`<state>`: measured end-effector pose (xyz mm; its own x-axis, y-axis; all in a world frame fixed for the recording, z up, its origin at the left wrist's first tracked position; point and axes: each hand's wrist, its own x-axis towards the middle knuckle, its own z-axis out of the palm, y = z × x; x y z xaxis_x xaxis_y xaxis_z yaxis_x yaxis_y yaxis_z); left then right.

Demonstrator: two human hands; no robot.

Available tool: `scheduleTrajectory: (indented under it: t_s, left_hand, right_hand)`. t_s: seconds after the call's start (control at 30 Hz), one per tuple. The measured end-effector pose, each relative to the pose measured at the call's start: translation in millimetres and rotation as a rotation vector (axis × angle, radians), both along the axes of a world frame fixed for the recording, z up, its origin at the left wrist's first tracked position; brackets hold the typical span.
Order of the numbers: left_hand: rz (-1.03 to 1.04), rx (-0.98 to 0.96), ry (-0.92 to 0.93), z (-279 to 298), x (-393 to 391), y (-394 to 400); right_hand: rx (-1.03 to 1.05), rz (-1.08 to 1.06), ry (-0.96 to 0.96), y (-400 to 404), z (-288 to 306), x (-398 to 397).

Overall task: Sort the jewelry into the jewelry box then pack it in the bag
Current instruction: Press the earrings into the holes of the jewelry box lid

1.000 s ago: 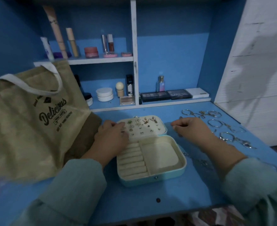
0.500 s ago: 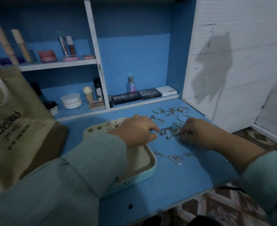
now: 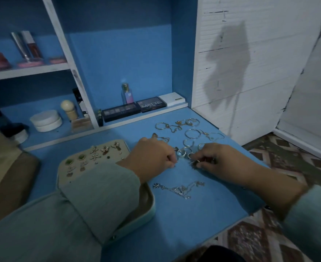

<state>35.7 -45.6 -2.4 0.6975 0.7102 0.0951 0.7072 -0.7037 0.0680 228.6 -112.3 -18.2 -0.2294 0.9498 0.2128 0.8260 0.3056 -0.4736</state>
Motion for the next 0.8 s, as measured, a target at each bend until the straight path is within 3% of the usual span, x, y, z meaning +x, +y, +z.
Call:
scheduleTrajectory:
  t_s: [0.8]
  left_hand:
    - [0.068, -0.029, 0.118, 1, 10, -2]
  right_hand:
    - [0.065, -0.124, 0.05, -9, -9, -12]
